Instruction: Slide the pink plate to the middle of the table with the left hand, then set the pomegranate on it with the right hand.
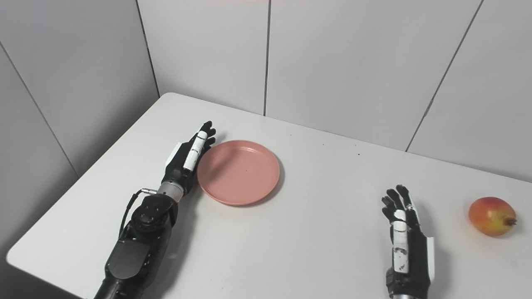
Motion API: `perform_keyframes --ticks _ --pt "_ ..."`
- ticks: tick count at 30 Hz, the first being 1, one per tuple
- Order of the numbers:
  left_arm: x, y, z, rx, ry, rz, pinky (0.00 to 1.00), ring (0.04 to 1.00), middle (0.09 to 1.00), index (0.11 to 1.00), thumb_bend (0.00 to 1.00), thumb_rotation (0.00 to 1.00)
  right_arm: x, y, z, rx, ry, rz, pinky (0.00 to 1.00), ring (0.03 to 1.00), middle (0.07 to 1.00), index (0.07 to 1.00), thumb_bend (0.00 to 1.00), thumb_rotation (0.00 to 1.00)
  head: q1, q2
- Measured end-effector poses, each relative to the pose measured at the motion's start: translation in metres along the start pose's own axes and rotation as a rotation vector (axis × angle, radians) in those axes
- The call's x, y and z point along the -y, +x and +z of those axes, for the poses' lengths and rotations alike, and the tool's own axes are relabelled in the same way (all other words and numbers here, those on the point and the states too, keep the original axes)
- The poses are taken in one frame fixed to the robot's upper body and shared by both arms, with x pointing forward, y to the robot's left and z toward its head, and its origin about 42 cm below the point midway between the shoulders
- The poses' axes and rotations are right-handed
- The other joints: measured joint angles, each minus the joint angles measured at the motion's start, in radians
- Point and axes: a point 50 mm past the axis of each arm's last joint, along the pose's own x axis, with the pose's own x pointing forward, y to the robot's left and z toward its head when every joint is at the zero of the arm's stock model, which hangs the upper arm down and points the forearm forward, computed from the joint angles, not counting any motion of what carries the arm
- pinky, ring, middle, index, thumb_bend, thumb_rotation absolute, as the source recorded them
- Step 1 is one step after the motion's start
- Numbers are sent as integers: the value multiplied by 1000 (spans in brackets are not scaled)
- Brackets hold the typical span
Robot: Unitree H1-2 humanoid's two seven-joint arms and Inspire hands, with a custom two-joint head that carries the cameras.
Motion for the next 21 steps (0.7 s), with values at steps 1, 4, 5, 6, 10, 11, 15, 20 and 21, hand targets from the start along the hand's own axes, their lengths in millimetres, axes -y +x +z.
perform_keyframes --ticks 1,4,5,6,10,11,15,20,21 --pt "2 0 0 -1 -15 -3 1000 969 973 974 635 1000 0 0 0 0 0 0 901 876 880 895 470 884 0 2" --pt "6 -1 2 -3 -29 -11 1000 967 971 969 636 1000 0 0 0 0 1 -1 894 868 872 888 471 872 -3 3" --pt "8 -1 3 -7 -30 -16 1000 966 969 968 639 1000 0 0 0 0 1 -1 892 867 872 888 473 873 -3 3" --pt "11 -2 4 -10 -32 -23 1000 965 966 967 644 1000 0 0 0 0 0 -1 891 867 872 889 478 877 -3 3" --pt "21 -3 5 -13 -35 -45 999 961 965 974 646 1000 0 0 0 0 1 0 899 872 877 896 491 880 -15 8" --pt "23 -3 4 -13 -33 -50 993 961 967 976 648 1000 0 0 0 0 2 0 896 870 875 892 490 878 -21 11" --pt "28 -3 5 -13 -22 -64 963 953 962 969 639 1000 0 0 0 0 3 0 875 856 861 876 466 869 -38 17" --pt "43 -6 5 -7 -12 -90 973 961 971 970 619 1000 -2 0 0 0 -5 1 867 846 852 867 457 872 -66 29" --pt "47 -6 5 -6 -19 -96 979 966 977 976 612 1000 -3 0 0 1 -5 1 865 845 850 865 454 868 -84 37"
